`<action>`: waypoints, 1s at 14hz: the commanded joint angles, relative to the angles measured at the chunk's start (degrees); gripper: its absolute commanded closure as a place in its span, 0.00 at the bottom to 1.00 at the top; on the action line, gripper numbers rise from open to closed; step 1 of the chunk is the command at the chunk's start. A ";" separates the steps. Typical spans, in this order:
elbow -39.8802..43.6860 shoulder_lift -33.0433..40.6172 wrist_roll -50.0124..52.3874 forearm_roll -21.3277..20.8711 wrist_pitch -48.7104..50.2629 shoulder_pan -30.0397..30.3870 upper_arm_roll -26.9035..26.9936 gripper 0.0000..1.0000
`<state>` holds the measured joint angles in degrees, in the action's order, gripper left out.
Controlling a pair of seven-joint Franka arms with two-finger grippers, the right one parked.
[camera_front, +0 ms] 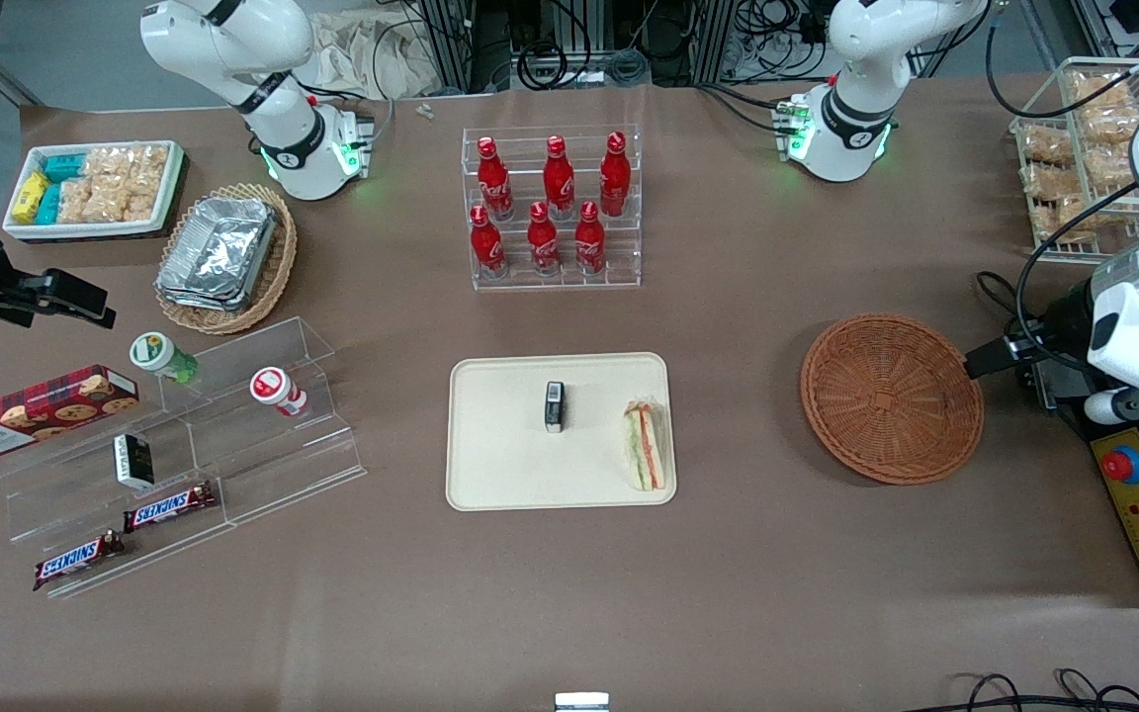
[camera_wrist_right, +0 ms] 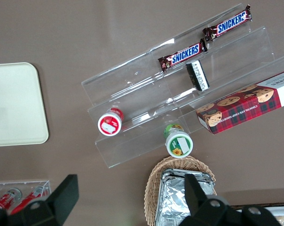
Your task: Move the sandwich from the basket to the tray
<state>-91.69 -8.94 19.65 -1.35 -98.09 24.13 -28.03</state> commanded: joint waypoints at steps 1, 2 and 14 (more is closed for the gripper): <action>-0.41 2.86 1.18 -1.29 1.76 -3.97 4.61 0.00; -0.50 3.83 1.27 -1.20 2.19 -9.84 11.18 0.00; 0.96 7.28 -10.58 1.25 3.77 -24.13 27.24 0.00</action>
<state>-94.59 0.20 13.69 -1.36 -95.75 1.04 -1.82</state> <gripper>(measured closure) 0.000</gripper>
